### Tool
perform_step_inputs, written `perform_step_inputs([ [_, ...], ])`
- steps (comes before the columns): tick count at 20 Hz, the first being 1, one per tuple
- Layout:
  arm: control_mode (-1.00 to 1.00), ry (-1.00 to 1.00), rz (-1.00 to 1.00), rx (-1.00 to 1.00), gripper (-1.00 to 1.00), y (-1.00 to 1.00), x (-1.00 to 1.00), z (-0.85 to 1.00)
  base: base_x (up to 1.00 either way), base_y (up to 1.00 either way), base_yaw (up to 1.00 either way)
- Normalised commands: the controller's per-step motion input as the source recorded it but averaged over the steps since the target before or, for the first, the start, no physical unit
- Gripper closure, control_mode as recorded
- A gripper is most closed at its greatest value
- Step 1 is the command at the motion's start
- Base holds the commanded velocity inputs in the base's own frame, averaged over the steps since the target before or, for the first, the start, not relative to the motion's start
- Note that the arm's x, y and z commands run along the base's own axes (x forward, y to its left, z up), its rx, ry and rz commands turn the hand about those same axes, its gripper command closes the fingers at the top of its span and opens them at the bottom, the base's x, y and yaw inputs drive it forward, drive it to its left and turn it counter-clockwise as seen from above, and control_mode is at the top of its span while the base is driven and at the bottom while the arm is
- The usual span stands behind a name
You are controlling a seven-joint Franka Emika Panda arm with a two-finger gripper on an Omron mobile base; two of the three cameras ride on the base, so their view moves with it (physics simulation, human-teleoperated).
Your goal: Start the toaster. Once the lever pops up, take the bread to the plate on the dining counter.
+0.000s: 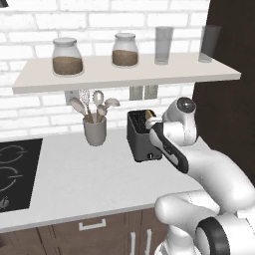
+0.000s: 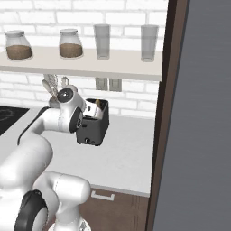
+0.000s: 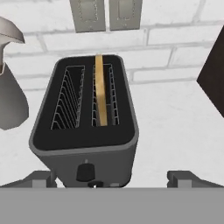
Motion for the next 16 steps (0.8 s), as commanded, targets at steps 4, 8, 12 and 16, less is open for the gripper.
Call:
perform_step_inputs([
  [4, -1.00, 0.00, 0.00, 0.00, -1.00, 0.08, 0.40, -0.15, 0.00, 0.00, 0.00],
  [8, -1.00, 0.00, 0.00, 0.00, -1.00, 0.17, 0.43, -0.17, 0.00, 0.00, 0.00],
  [12, -1.00, 0.00, 0.00, 0.00, -1.00, 0.06, 0.35, -0.14, 0.00, 0.00, 0.00],
  [16, -1.00, 0.00, 0.00, 0.00, -1.00, 0.00, 0.32, -0.08, 0.00, 0.00, 0.00],
])
